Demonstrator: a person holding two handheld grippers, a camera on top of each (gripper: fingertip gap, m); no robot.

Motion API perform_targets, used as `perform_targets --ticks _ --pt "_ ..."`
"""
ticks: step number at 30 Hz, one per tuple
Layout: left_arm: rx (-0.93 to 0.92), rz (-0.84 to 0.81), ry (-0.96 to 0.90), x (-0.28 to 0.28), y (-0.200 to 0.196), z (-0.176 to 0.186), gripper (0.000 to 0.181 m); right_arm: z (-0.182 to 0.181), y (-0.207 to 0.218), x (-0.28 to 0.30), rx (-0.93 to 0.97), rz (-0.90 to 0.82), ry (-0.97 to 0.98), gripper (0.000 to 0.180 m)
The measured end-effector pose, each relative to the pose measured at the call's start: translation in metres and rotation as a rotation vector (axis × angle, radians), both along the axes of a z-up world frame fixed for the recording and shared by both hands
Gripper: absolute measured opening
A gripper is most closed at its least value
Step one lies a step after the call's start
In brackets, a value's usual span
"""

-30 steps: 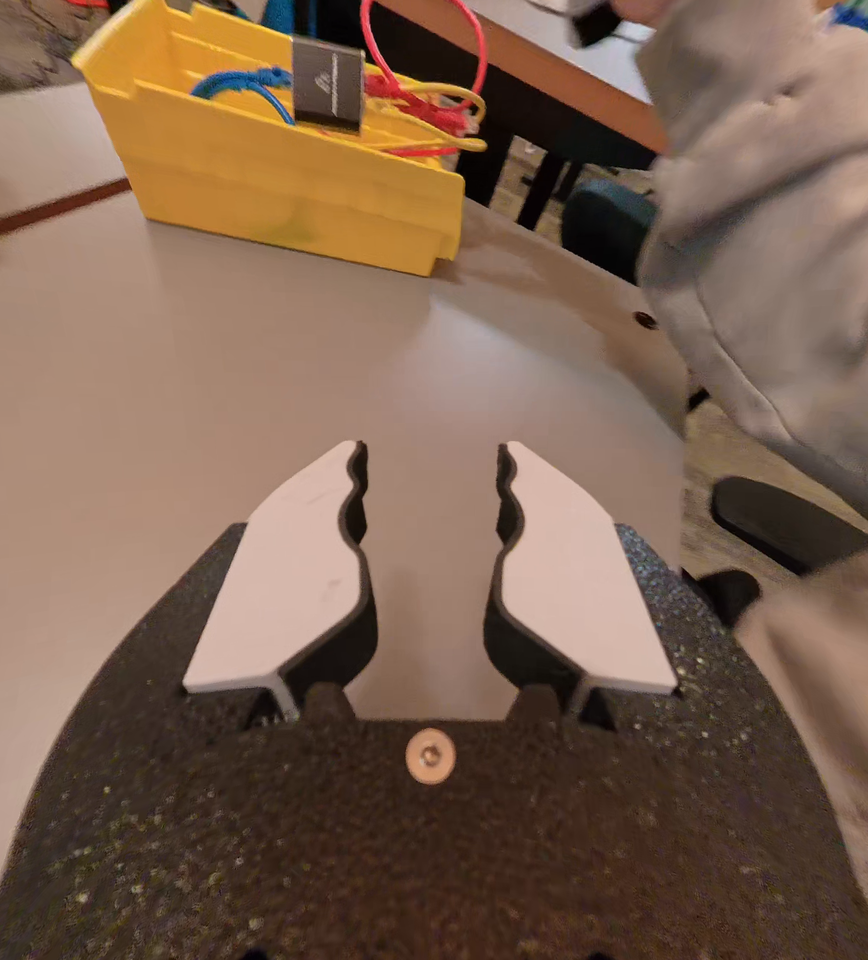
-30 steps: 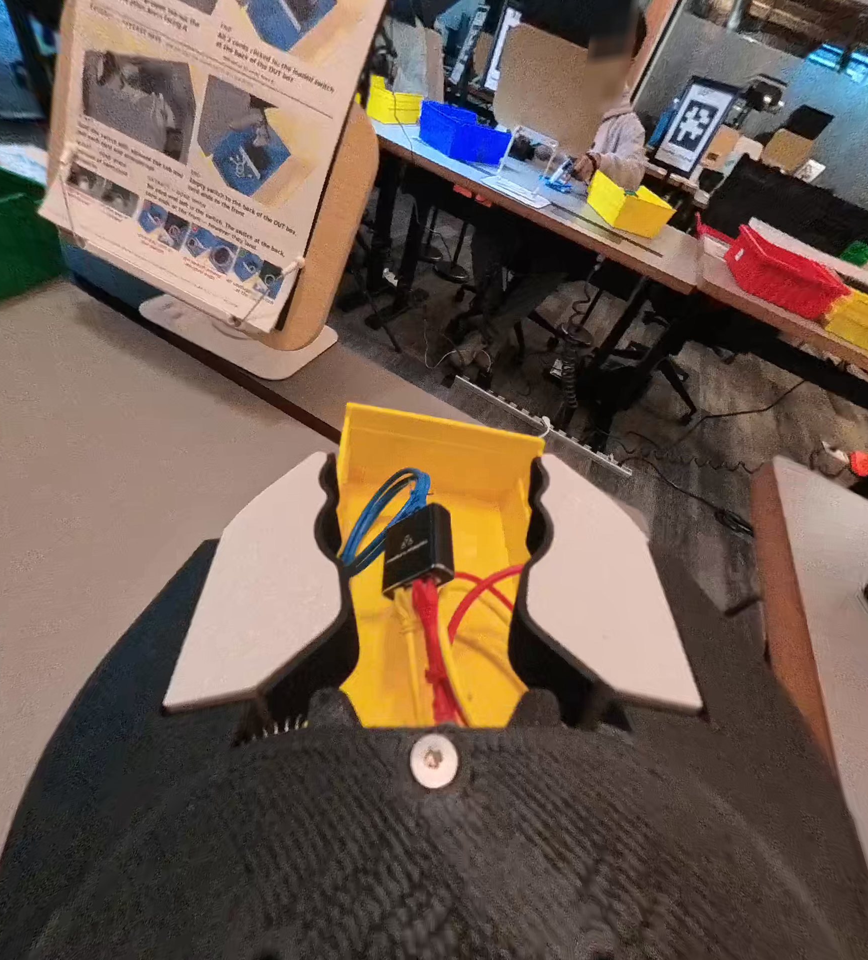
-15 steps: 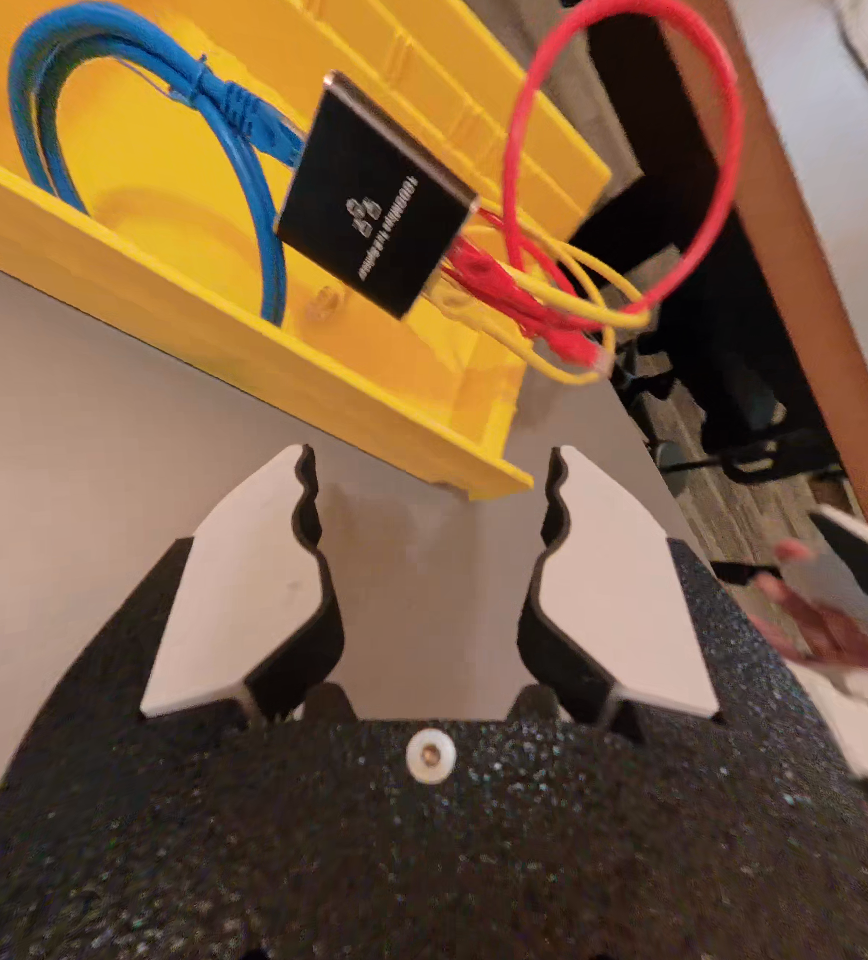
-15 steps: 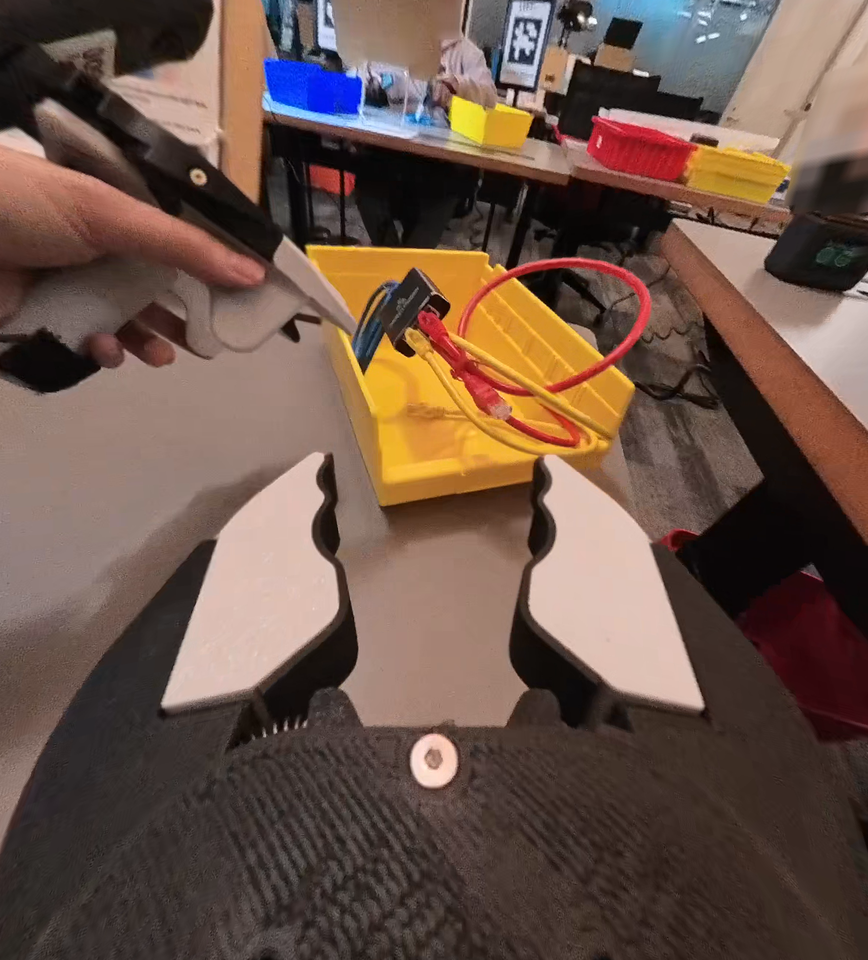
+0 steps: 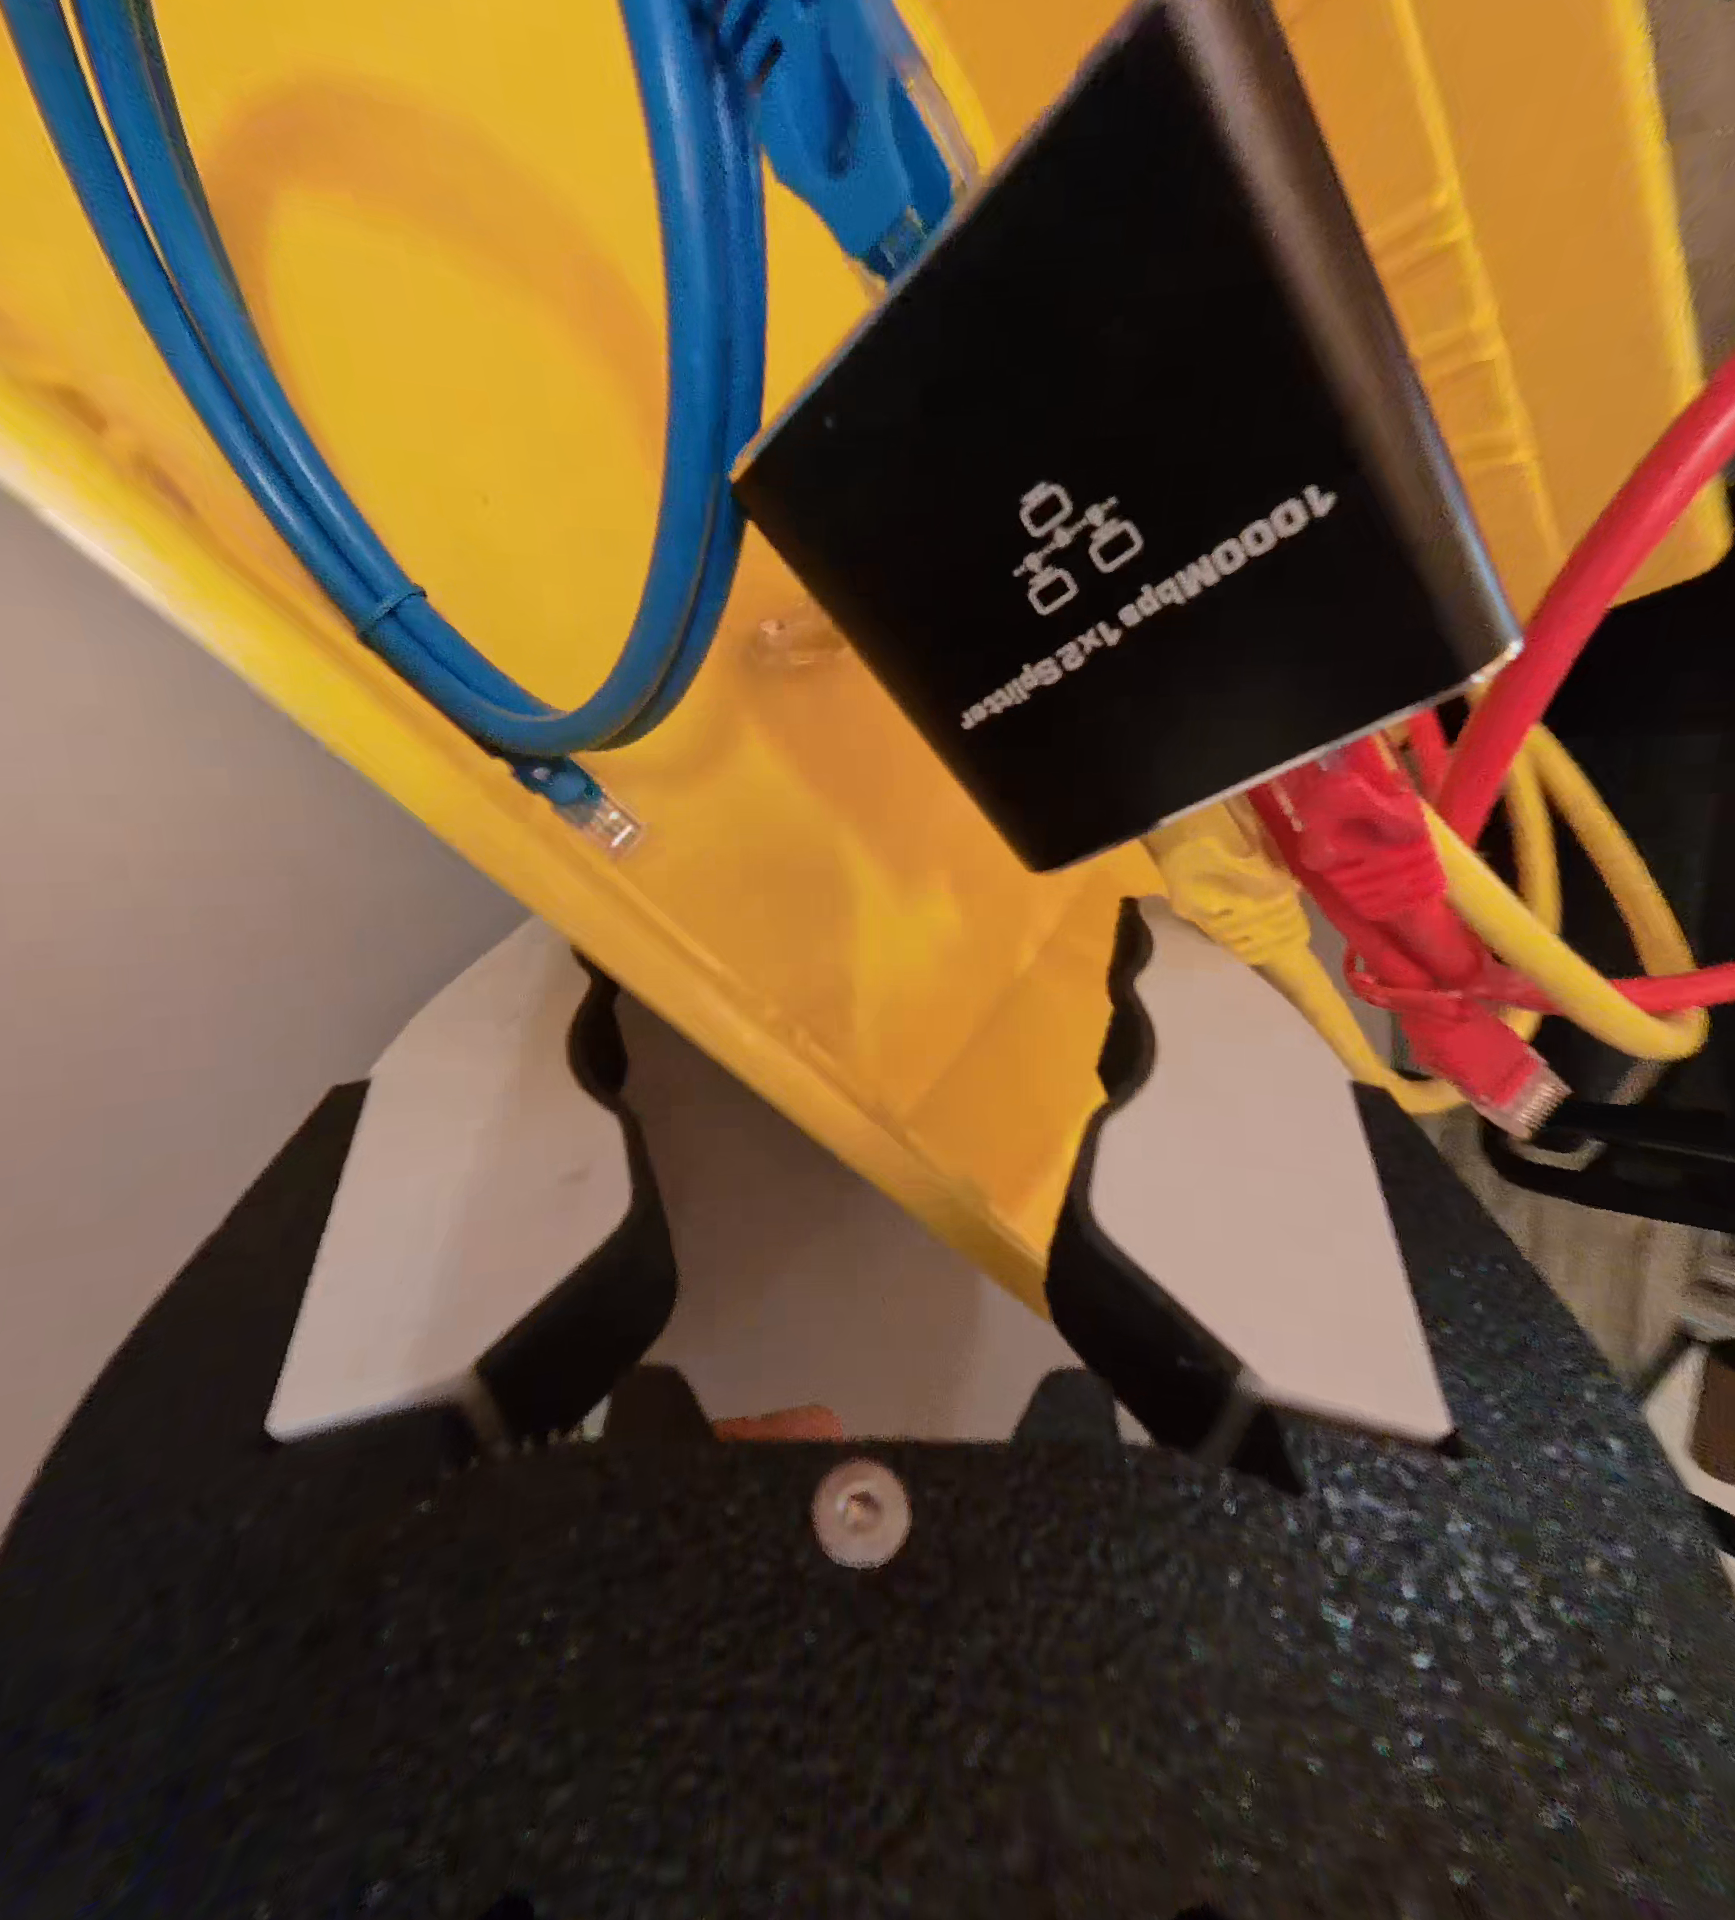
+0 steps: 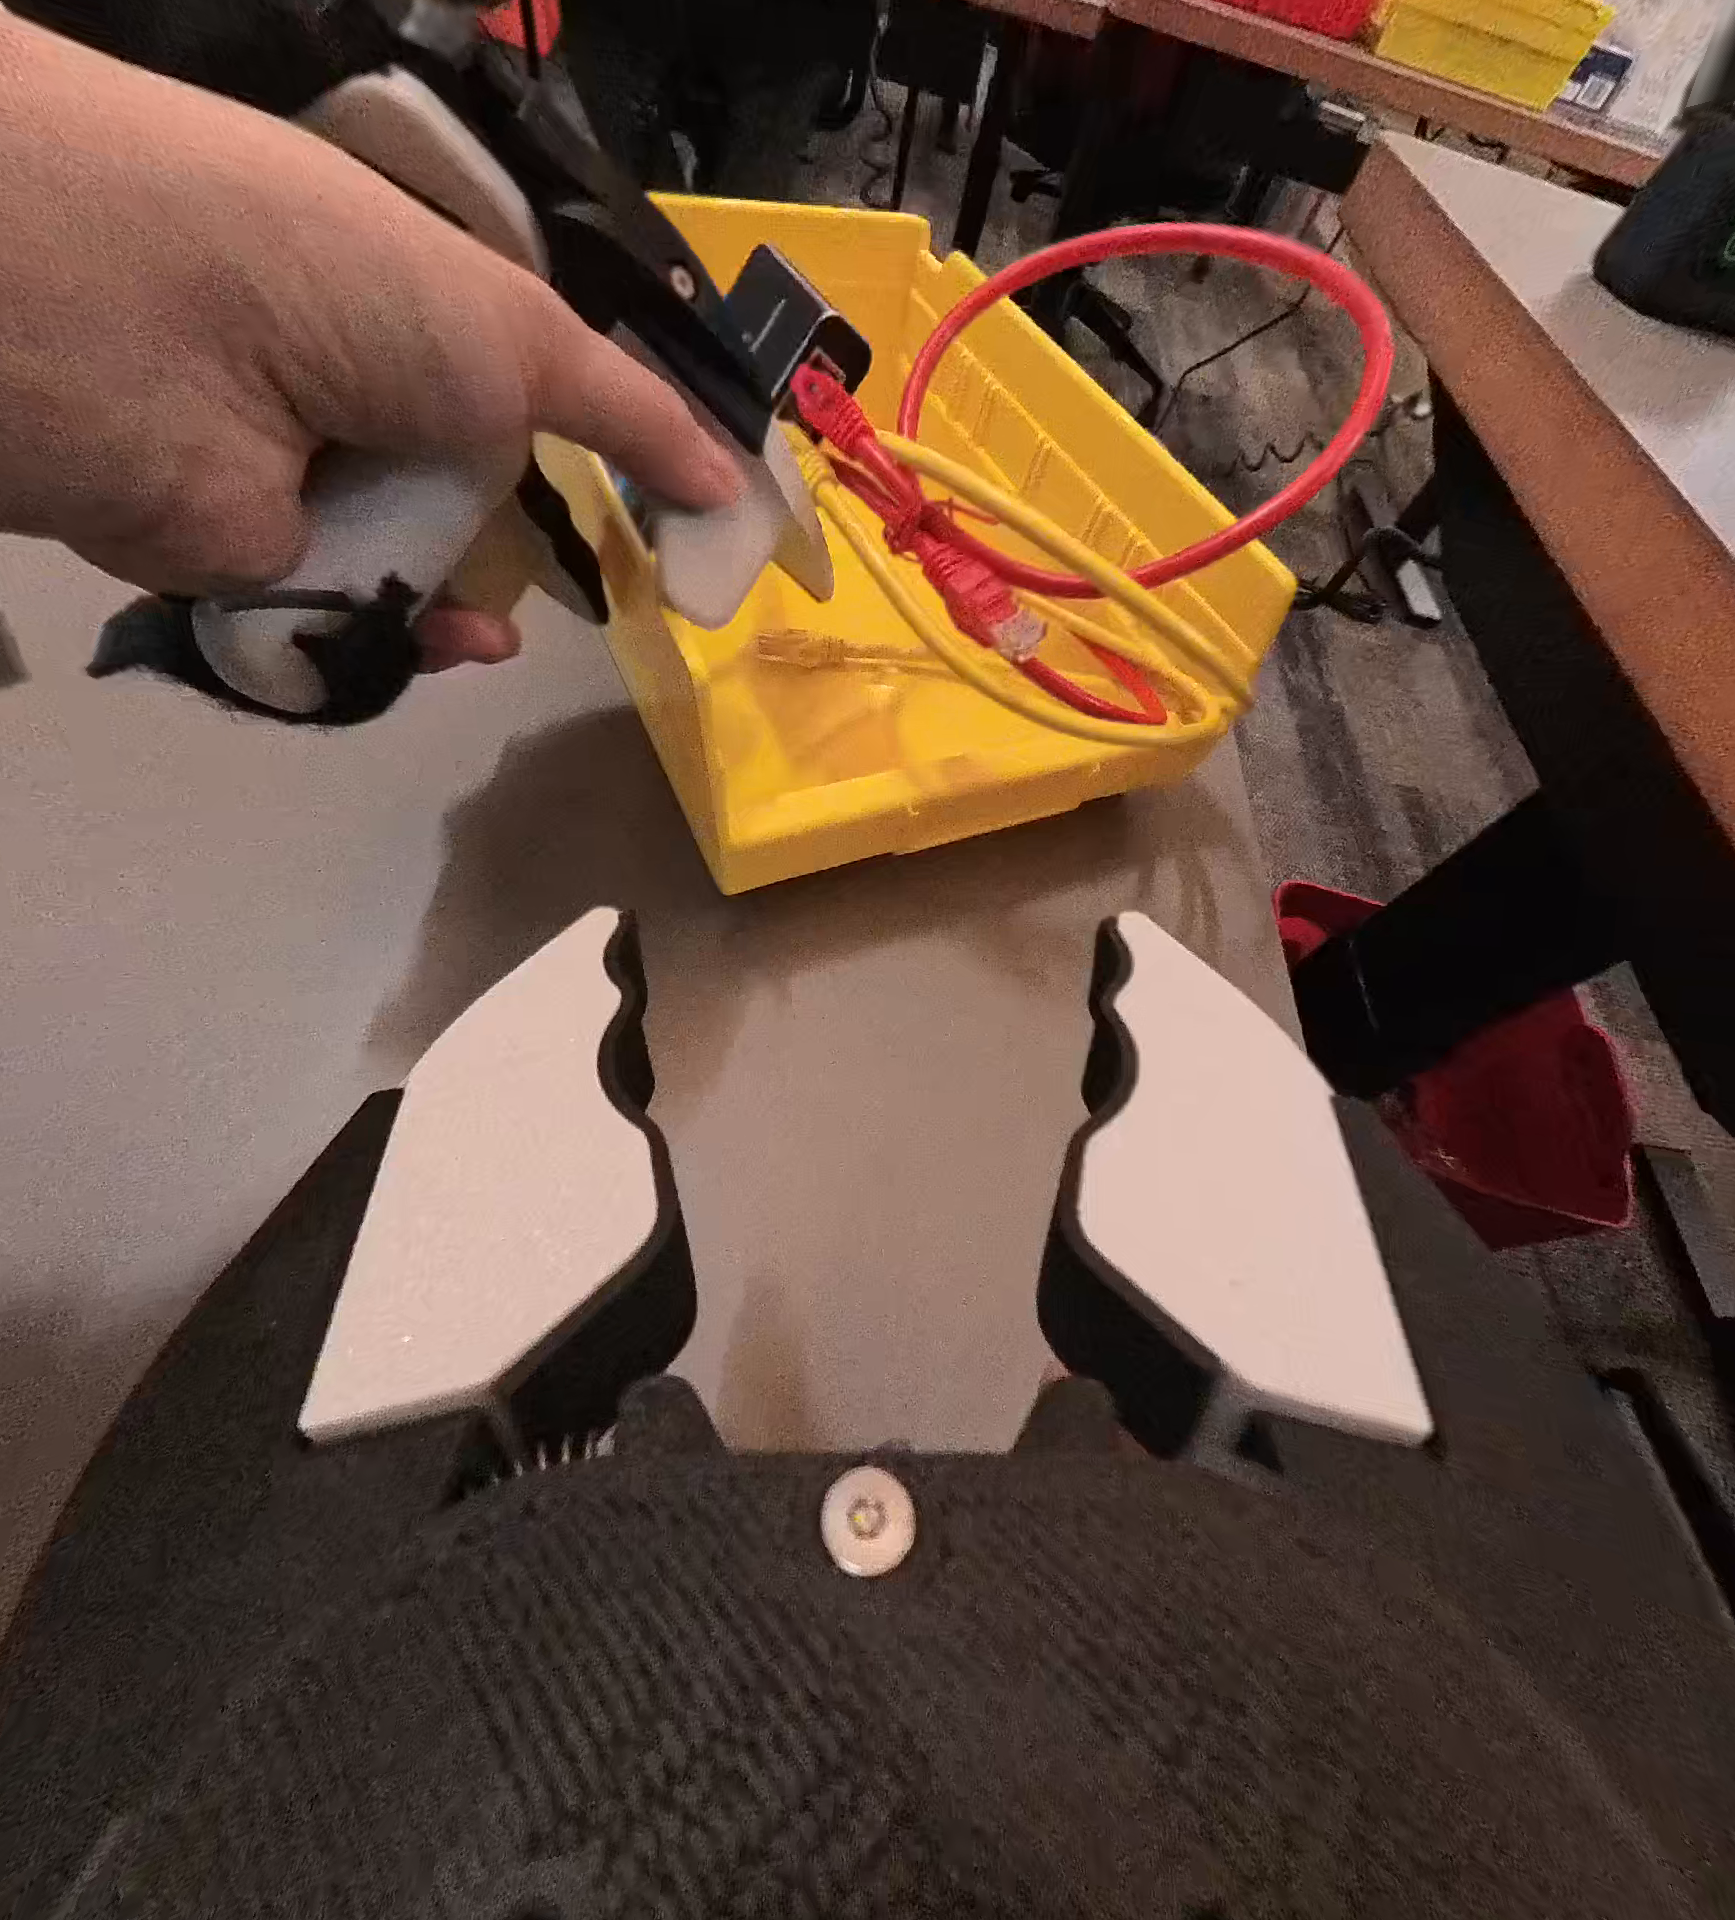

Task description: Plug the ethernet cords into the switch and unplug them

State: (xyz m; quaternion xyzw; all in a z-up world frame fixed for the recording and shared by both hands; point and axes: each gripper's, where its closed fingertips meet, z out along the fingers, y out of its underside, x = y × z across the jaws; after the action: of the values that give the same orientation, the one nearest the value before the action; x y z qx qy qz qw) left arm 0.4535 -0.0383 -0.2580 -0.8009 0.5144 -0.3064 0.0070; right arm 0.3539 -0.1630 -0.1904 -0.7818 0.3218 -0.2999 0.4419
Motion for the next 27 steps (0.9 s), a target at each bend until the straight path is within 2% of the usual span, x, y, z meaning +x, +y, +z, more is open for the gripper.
perform_targets --ticks 2,4,6,9,10,12,16,21,27 --pt "0.076 -0.02 0.029 0.001 0.0 -0.004 0.094 -0.001 0.005 -0.002 -0.02 -0.001 0.001 0.083" --pt "0.18 -0.058 0.054 0.0 0.006 -0.011 0.088 0.0 0.008 -0.003 -0.029 0.005 -0.007 0.082" --pt "0.294 -0.097 0.079 -0.003 0.021 -0.019 0.073 0.002 0.009 -0.004 -0.042 0.004 -0.022 0.082" --pt "0.475 -0.152 0.088 -0.011 0.065 -0.025 0.033 0.003 0.01 -0.005 -0.053 0.005 -0.033 0.081" --pt "0.46 -0.168 0.078 -0.015 0.075 -0.025 0.022 0.003 0.009 -0.005 -0.052 0.006 -0.037 0.079" --pt "0.401 -0.265 0.065 -0.026 0.09 -0.026 0.019 0.006 0.005 -0.004 -0.037 -0.004 -0.048 0.074" --pt "0.423 -0.434 0.089 -0.067 0.133 -0.026 0.015 0.006 0.015 -0.012 0.006 0.068 -0.017 0.06" --pt "0.406 -0.571 0.132 -0.156 0.188 -0.028 0.012 0.019 0.052 -0.032 0.077 0.184 -0.03 0.071" --pt "0.38 -0.635 0.144 -0.322 0.253 -0.027 0.01 0.029 0.121 -0.076 0.153 0.366 -0.009 0.072"
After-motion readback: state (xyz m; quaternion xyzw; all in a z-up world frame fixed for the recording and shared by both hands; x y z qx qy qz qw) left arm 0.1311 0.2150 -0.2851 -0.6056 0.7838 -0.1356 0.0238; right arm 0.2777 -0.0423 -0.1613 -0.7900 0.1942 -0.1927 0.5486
